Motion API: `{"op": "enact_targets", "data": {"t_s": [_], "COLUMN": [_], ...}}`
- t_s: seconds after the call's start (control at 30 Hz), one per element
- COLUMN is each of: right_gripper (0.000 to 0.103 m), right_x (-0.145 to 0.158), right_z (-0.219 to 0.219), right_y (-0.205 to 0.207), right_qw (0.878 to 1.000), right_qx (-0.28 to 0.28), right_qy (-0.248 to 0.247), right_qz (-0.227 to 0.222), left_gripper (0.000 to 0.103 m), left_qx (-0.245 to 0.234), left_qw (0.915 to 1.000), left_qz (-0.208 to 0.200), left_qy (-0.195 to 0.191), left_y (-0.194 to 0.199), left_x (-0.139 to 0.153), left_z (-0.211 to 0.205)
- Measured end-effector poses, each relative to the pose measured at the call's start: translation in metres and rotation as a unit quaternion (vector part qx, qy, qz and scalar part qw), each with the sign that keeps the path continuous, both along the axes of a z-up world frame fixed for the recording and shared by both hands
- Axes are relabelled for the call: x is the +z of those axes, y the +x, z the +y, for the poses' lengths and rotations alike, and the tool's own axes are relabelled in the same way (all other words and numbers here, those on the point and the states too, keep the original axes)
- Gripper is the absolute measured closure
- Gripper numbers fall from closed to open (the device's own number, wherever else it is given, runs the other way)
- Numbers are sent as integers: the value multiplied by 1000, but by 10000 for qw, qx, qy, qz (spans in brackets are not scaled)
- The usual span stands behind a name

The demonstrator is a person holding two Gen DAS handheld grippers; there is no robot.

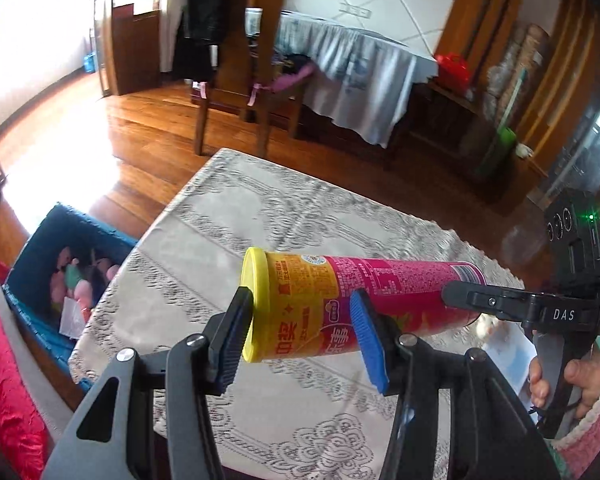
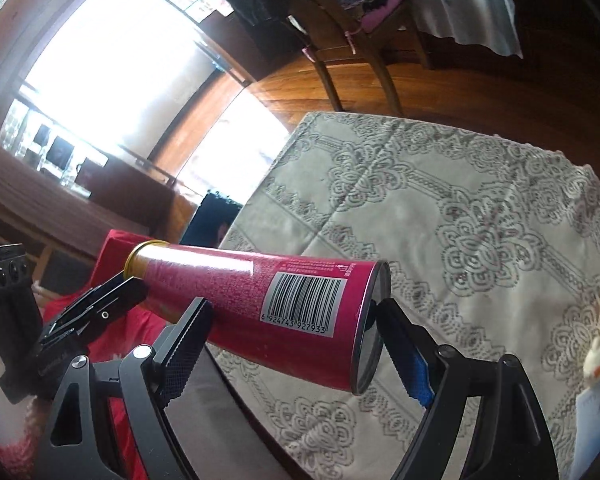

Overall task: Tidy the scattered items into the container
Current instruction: 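Lift the chip can with both tools and carry it over the bin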

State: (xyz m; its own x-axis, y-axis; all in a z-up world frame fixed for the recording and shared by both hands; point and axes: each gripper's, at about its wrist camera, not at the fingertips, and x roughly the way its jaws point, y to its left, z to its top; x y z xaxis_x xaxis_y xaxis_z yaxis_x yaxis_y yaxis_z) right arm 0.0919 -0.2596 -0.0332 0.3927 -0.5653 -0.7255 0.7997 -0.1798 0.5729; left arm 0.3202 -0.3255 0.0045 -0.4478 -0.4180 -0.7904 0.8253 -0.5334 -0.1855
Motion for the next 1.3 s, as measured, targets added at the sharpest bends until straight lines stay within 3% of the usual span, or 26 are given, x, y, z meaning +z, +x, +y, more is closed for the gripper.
{"op": "enact_targets", "data": {"t_s": [0.27, 0.5, 0.83, 1.13, 1.3], "right_gripper": [19, 19, 19, 19, 19], "right_x": [0, -10, -16, -34, -59], "right_z": [-80, -154, -251, -317, -354], "right_y": [63, 124, 217, 283, 318], "right_qw": [9980, 9956, 9870, 9733, 9720], "right_qx": [626, 920, 1607, 2285, 2322], "right_qy": [43, 90, 85, 161, 333], "right_qz": [113, 155, 29, 133, 118], "left_gripper": [53, 53, 53, 53, 53], "left_qx": [685, 869, 1597, 2284, 2320], "left_qw": [9976, 9962, 9871, 9735, 9725], "left_qz": [75, 43, -119, -32, -27], "left_qy": [27, 3, -17, 93, 203], "left_y": [63, 132, 220, 287, 324], "left_x": [-2, -7, -6, -30, -52], "left_z": [-46, -114, -178, -212, -249]}}
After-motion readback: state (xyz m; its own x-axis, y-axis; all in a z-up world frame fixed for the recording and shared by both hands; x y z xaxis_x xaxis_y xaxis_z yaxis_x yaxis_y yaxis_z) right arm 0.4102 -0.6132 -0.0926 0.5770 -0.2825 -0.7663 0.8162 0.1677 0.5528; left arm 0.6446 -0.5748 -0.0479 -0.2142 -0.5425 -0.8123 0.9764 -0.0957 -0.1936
